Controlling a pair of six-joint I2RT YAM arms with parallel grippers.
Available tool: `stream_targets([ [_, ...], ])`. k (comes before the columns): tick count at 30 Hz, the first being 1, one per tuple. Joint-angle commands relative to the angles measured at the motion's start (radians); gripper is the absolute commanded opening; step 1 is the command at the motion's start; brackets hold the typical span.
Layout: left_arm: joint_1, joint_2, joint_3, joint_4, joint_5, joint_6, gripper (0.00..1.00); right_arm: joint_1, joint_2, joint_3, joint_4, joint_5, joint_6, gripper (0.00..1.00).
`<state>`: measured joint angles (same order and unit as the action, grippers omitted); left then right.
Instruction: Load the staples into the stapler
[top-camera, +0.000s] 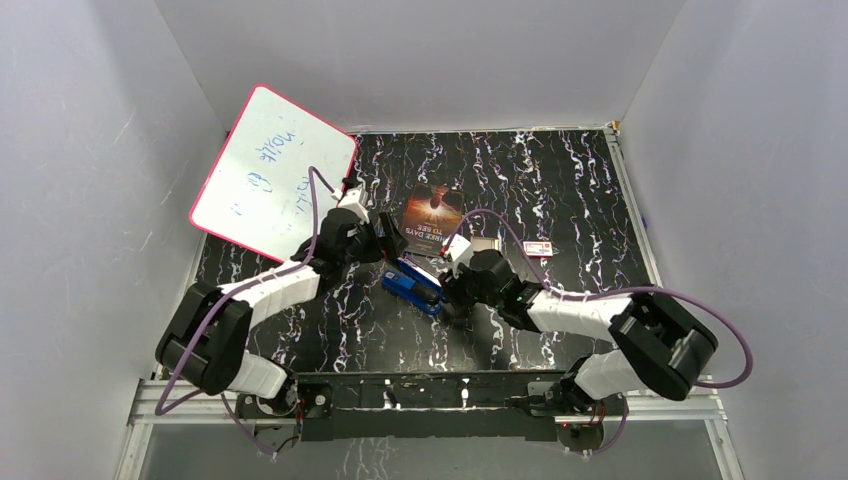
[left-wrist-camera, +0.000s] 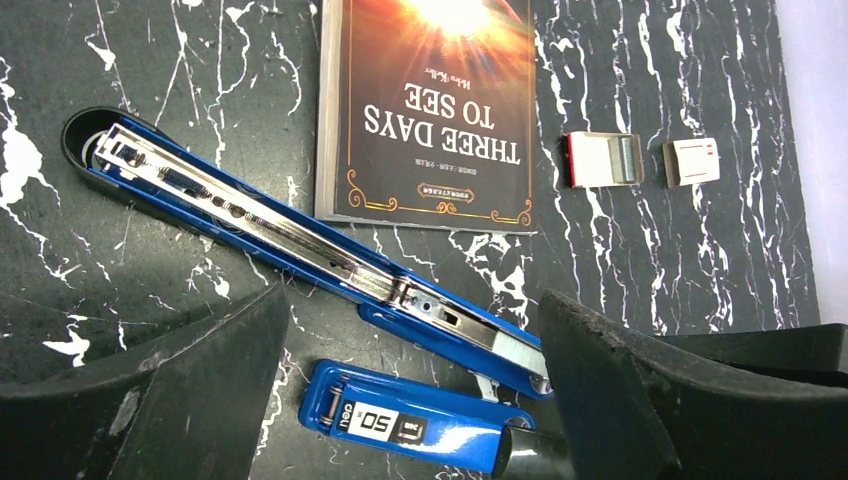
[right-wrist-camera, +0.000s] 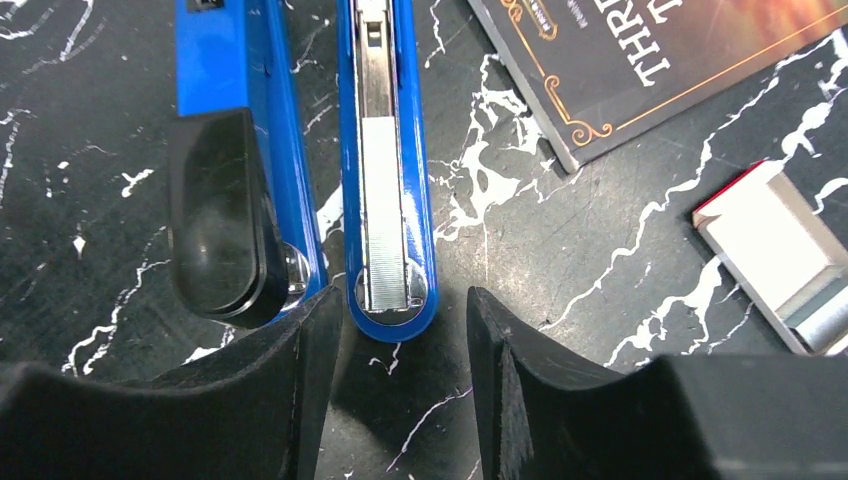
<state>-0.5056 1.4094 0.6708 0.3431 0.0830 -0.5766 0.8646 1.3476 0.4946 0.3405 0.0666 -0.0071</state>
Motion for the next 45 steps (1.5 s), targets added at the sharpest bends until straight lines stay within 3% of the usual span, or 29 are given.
stream_targets([
  [1, 0.015, 0.02, 0.033, 0.018, 0.001, -0.015, 0.93, -0.024, 0.056, 0.04, 0.103, -0.047, -0.016, 0.54],
  [10, 0.073, 0.058, 0.011, 0.077, 0.045, -0.09, 0.93, -0.055, 0.128, 0.035, 0.228, -0.124, -0.015, 0.31],
  [15, 0.088, 0.089, -0.002, 0.119, 0.077, -0.126, 0.93, -0.055, 0.155, 0.041, 0.238, -0.155, -0.029, 0.35],
  [21, 0.103, 0.116, -0.024, 0.162, 0.097, -0.174, 0.93, -0.055, 0.181, 0.053, 0.261, -0.168, -0.035, 0.27],
  [29, 0.128, 0.165, -0.06, 0.228, 0.088, -0.302, 0.95, -0.056, 0.213, 0.088, 0.265, -0.188, -0.037, 0.0],
  [40, 0.13, 0.317, -0.053, 0.377, 0.1, -0.494, 0.98, -0.056, 0.257, 0.125, 0.274, -0.221, -0.013, 0.0],
  [45, 0.13, 0.366, -0.071, 0.49, 0.099, -0.534, 0.92, -0.056, 0.25, 0.109, 0.283, -0.201, 0.012, 0.0],
])
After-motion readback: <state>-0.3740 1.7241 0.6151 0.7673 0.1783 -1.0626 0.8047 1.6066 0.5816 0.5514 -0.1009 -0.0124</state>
